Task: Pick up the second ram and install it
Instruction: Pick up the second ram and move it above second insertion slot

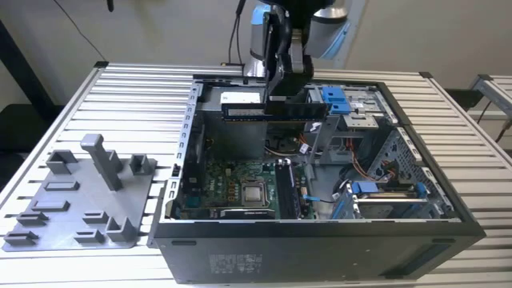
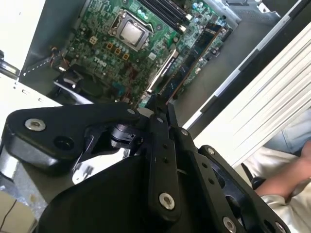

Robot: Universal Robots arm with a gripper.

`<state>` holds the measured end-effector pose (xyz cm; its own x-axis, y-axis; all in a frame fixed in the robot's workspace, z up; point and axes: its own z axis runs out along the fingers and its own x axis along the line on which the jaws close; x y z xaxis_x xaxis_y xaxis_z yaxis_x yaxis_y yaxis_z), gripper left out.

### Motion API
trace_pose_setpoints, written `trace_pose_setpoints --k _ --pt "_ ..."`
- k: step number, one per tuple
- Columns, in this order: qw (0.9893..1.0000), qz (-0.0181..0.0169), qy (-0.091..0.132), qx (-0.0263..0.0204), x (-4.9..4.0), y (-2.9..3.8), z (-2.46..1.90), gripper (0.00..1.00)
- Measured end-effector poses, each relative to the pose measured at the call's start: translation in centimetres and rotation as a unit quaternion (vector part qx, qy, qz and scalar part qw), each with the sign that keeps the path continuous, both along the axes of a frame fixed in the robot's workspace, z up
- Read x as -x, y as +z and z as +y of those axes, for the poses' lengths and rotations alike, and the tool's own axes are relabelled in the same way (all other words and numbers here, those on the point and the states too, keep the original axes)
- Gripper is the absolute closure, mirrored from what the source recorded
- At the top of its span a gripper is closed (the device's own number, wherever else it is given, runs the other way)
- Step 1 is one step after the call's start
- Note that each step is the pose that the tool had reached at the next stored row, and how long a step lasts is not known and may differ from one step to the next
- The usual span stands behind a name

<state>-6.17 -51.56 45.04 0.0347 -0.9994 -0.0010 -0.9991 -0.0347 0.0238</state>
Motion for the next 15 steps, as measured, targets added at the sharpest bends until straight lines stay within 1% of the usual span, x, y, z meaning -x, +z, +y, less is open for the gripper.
trace_pose_setpoints --k 6,11,15 --pt "1.0 0.0 0.0 -0.0001 -1.99 -0.01 -0.04 0.86" --pt "1.0 0.0004 0.0 0.0 -3.96 0.0 -0.21 0.86" --pt "1.0 0.0005 0.0 0.0 -5.32 0.0 -0.32 0.86"
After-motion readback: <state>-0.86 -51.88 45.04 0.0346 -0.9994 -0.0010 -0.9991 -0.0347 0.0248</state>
